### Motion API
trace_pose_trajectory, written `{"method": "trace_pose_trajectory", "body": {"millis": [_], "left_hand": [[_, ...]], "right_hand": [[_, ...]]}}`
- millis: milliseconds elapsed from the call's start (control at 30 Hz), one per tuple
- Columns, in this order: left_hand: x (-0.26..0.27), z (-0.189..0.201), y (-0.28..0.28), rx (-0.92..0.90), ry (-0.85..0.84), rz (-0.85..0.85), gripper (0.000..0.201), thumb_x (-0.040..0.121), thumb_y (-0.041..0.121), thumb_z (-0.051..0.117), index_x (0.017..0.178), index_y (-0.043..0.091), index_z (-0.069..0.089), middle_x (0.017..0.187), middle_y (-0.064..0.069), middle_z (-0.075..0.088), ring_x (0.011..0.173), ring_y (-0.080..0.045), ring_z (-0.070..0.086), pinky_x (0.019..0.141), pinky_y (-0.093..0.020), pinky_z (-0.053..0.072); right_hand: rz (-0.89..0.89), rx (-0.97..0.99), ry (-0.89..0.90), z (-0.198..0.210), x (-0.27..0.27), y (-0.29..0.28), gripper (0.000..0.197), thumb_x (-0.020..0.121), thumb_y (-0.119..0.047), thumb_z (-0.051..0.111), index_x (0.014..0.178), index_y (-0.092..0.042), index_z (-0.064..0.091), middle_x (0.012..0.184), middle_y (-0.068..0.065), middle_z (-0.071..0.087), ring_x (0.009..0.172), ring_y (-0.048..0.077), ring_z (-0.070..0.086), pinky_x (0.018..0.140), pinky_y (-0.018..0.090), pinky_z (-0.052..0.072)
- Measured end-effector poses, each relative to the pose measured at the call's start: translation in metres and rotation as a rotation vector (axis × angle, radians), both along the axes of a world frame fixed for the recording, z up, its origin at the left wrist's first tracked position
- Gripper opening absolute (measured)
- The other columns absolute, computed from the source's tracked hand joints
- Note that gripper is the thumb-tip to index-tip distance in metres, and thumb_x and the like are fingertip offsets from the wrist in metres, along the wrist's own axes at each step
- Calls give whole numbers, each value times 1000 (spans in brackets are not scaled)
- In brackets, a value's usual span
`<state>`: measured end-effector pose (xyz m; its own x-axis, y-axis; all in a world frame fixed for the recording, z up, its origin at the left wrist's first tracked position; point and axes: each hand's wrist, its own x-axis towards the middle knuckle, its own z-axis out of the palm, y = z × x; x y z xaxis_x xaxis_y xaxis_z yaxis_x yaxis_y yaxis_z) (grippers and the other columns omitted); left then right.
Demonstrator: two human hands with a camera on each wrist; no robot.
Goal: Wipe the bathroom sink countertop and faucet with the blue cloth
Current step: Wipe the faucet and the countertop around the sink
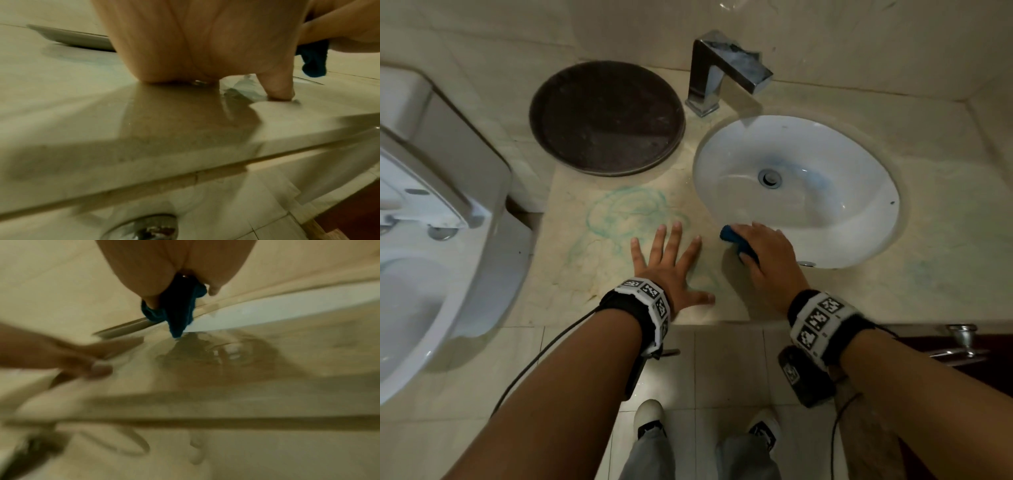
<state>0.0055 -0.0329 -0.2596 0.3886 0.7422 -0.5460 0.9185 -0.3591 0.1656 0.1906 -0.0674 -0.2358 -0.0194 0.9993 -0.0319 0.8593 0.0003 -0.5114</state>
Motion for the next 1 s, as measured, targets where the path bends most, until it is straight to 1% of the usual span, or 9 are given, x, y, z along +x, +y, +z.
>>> {"method": "trace_pose_trajectory", "body": {"millis": [67, 200, 267, 333, 467, 567, 733, 867, 1000], "left_hand": [[-5, 4, -4, 10, -1, 11, 107, 72, 80, 43, 144, 35, -22, 149, -2, -37, 138, -24, -32, 107, -65, -12], [-21, -1, -15, 31, 56, 33, 107, 70, 84, 36, 143, 34, -25, 146, -2, -42, 137, -24, -34, 106, -66, -13], [-24, -5, -16, 32, 76, 24, 108, 69, 87, 31, 142, 34, -28, 142, -1, -46, 136, -24, -36, 106, -66, -15], [-24, -7, -16, 33, 80, 18, 108, 68, 88, 28, 140, 34, -30, 138, 0, -49, 136, -25, -37, 105, -66, -15], [-23, -10, -16, 35, 73, 24, 109, 67, 89, 28, 140, 34, -31, 134, 2, -51, 135, -25, -37, 105, -66, -16], [-24, -11, -15, 29, 65, 23, 110, 65, 90, 28, 139, 34, -31, 135, 2, -51, 135, -26, -38, 104, -66, -18], [-24, -10, -16, 27, 56, 25, 110, 64, 91, 27, 136, 34, -35, 136, 1, -51, 134, -26, -38, 104, -66, -17], [-24, -9, -15, 5, 65, 24, 109, 65, 91, 28, 128, 34, -41, 133, 1, -53, 133, -26, -40, 104, -67, -17], [-23, -8, -15, -1, 76, 22, 111, 65, 90, 29, 135, 33, -37, 133, 1, -53, 133, -26, -41, 103, -66, -18]], "right_hand": [[99, 59, -107, -1, 2, -15, 40, 87, -26, 52, 127, -30, 53, 133, 2, 52, 124, 30, 41, 105, 47, 34], [455, 71, -219, -3, -1, -32, 44, 88, -28, 45, 131, -30, 47, 133, -10, 54, 116, 13, 37, 101, 27, 27], [556, -70, -193, -4, 3, -36, 54, 89, -19, 45, 142, -26, 34, 146, -11, 36, 129, 1, 26, 111, 22, 17], [614, -234, -212, -8, 12, -41, 67, 89, -15, 45, 147, -26, 12, 153, -14, 6, 136, -5, 5, 113, 17, -2], [653, -310, -370, -19, 12, -45, 70, 95, -37, 33, 142, -32, -18, 150, -13, -28, 139, 3, -24, 115, 25, -16], [602, -314, -416, -21, 0, -39, 63, 92, -50, 14, 142, -33, -21, 149, -14, -31, 138, 4, -27, 113, 29, -19], [492, -288, -369, -25, -18, -22, 59, 87, -51, -2, 140, -36, -22, 148, -18, -29, 138, 2, -23, 114, 32, -16], [399, -279, -363, -27, -24, -8, 59, 91, -43, 8, 146, -34, -12, 149, -17, -25, 140, 2, -17, 114, 34, -10], [341, -272, -386, -27, -25, 0, 56, 99, -37, 19, 147, -32, -9, 155, -12, -19, 144, 8, -13, 115, 35, -9]]}}
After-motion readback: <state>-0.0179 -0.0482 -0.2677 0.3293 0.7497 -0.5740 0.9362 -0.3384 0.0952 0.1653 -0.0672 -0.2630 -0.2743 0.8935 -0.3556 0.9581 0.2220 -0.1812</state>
